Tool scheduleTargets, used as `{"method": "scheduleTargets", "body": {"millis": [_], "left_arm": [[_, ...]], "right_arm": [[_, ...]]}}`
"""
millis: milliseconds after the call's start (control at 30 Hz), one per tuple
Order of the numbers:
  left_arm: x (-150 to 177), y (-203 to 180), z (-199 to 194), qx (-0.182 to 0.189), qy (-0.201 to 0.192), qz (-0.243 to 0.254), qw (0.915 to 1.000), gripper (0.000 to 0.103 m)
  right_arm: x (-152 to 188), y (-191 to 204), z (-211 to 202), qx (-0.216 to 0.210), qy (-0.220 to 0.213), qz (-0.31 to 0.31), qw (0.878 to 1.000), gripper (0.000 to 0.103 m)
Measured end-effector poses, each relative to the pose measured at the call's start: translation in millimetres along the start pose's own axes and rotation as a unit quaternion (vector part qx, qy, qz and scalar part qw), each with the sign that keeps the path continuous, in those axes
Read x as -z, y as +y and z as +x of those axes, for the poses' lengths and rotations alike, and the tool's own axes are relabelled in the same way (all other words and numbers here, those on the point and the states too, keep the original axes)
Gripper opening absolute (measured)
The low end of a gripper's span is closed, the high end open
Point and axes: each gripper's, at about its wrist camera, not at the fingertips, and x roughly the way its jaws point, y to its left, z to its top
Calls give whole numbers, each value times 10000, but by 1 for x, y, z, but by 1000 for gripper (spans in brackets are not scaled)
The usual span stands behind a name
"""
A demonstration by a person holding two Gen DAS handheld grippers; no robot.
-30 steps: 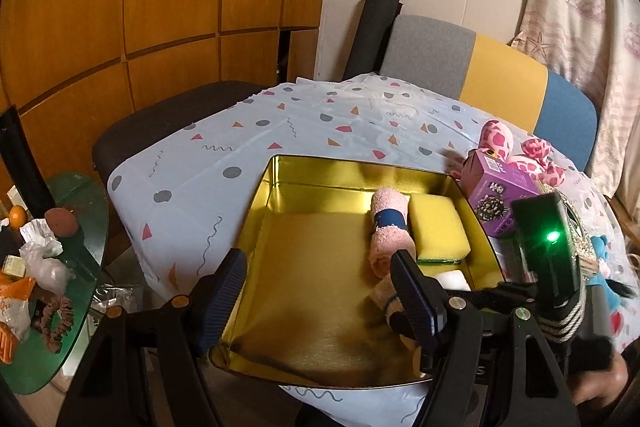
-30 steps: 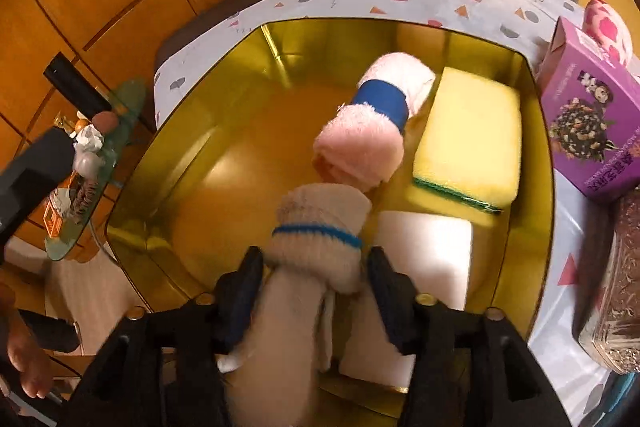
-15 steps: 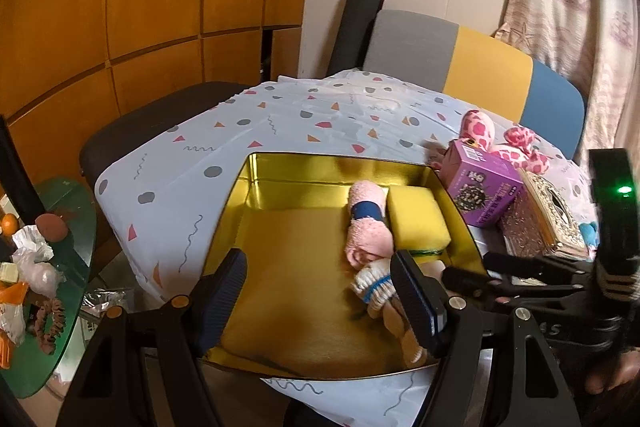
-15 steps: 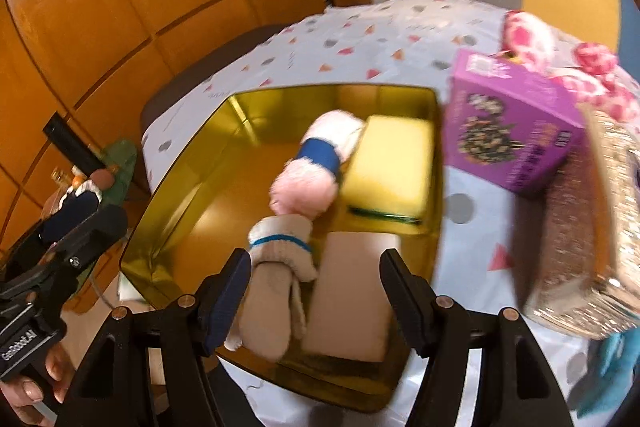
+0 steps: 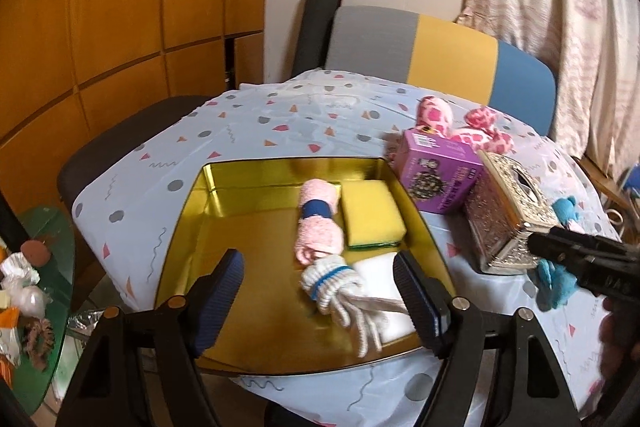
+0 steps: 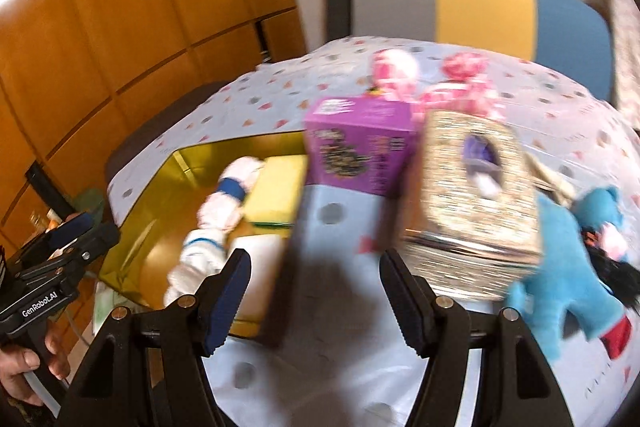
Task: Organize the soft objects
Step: 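Move the left tool toward the blue plush toy on the table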
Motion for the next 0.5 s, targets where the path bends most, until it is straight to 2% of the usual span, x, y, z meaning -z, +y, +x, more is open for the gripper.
{"method": "scheduleTargets", "body": {"millis": [300, 500], "left_arm": [[2, -42, 1, 416, 96, 400, 9983, 78], [5, -72, 4, 659, 156, 765, 9948, 78]], "right_arm": [[14, -82, -50, 717, -383, 750, 9939, 68], [27, -137, -82, 1261, -619, 1241, 9823, 68]]}}
